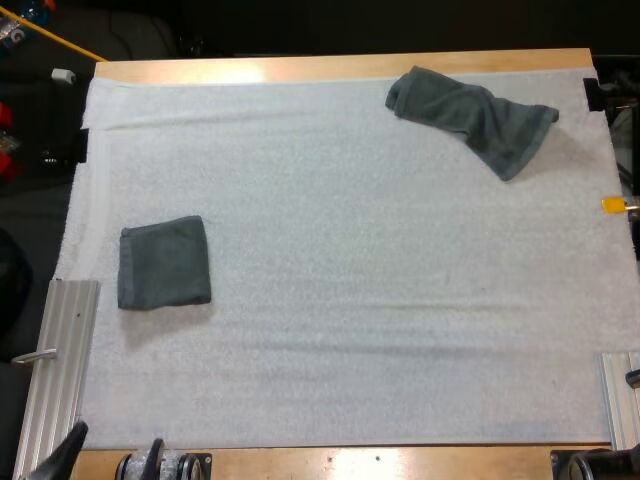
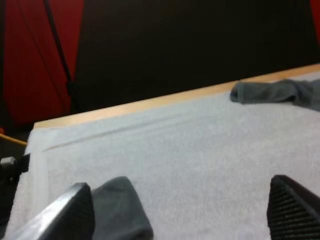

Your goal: Pick towel from pile, fold and stack

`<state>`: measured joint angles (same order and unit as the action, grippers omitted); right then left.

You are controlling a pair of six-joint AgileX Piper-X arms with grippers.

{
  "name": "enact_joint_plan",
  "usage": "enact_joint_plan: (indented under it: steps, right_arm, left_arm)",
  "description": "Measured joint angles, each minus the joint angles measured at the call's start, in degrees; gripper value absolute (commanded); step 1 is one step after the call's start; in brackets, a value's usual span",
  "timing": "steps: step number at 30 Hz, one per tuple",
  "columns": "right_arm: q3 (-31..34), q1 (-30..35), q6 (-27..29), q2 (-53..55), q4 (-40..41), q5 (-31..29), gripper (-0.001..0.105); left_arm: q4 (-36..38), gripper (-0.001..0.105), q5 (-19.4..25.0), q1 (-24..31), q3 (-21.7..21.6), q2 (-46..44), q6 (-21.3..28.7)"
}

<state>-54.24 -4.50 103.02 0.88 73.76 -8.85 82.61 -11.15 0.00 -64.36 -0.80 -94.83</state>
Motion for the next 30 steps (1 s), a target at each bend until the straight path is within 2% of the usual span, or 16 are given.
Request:
enact_joint_plan:
  steps: [7,16,21,30]
  right_arm:
    - [0.54,0.00,-0.33,0.00,2.30,4.02,0.071]
    - [2.21,0.00,-0.33,0.00,2.05,4.65,0.071]
    - [5.65,0.00,-0.39,0.00,-2.40,4.72,0.071]
    - [13.13,0.00,-0.39,-0.08,-10.90,4.72,0.071]
  left_arm:
    - [4.78,0.069,-0.03,0.00,-0.03,-0.18,0.42]
    - [5.64,0.069,0.00,0.00,0.98,-0.18,0.56]
    - [3.90,0.069,0.96,0.00,6.57,-0.18,0.93]
    - [-8.79,0.069,0.97,0.00,19.09,-0.07,0.93]
